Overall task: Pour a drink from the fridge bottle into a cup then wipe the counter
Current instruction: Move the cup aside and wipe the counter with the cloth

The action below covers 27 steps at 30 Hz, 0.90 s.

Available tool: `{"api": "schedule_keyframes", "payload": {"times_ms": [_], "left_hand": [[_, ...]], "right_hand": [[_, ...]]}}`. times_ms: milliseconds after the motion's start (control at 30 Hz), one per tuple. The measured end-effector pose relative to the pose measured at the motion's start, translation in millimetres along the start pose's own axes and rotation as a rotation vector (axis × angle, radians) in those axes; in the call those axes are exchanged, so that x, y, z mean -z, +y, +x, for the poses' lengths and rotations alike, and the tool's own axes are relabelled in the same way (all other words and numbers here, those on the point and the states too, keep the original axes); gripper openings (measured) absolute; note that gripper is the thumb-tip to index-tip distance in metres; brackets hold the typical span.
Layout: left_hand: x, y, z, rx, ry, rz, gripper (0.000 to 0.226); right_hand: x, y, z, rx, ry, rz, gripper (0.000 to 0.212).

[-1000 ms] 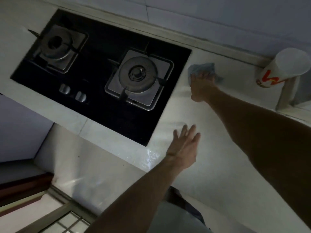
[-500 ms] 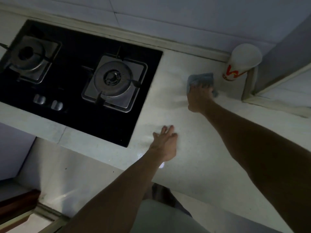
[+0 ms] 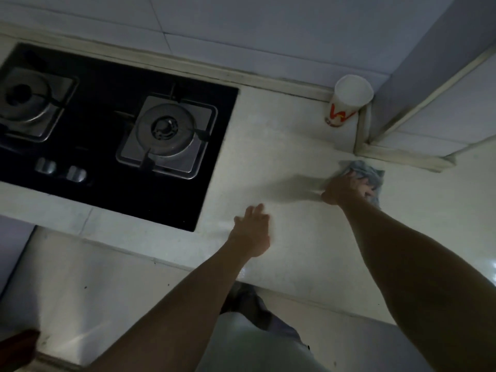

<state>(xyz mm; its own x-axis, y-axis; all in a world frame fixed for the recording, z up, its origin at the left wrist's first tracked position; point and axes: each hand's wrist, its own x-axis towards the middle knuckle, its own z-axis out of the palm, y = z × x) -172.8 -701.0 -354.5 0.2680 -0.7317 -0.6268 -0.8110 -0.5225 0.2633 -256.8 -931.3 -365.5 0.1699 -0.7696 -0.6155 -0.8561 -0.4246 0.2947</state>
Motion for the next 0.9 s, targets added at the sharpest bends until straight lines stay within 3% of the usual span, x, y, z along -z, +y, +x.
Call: {"api": "schedule_keyframes", "payload": {"times_ms": [67,200,400,467,600,667,767,833,900], "left_hand": [[-7,-3,-11,-0.006,-0.015,-0.031,0.058],[-17,-19,-32,0.061,0.02,-0.091,0.054],[-30,-24,-48,0.095,0.071,-0.087,0.049],[-33,-21,-49,0.098,0.09,-0.085,0.048],[-35,-18,-48,0.094,0.094,-0.084,0.045],[-34,-18,-45,0.085,0.062,-0.061,0.047],[-30,-22,-44,0.062,0.002,-0.029,0.051],[-28,-23,-47,0.038,0.003,-0.031,0.043],[-27,-23,-51,0.02,0.036,-0.008,0.031]], "right_hand": [[1,-14,0,-0.008,0.0,0.028,0.088],[6,-59,-5,0.178,0.017,-0.041,0.072],[7,-130,-60,0.43,0.193,-0.169,0.059],[0,-134,-69,0.557,0.265,-0.172,0.06],[-31,-104,-55,0.927,0.48,-0.024,0.091],[-49,-77,-40,1.123,0.656,0.084,0.076],[-76,-39,-34,1.11,0.838,0.199,0.055],[-92,-18,-42,0.974,0.828,0.191,0.056],[-105,4,-57,0.755,0.675,0.127,0.069]]}}
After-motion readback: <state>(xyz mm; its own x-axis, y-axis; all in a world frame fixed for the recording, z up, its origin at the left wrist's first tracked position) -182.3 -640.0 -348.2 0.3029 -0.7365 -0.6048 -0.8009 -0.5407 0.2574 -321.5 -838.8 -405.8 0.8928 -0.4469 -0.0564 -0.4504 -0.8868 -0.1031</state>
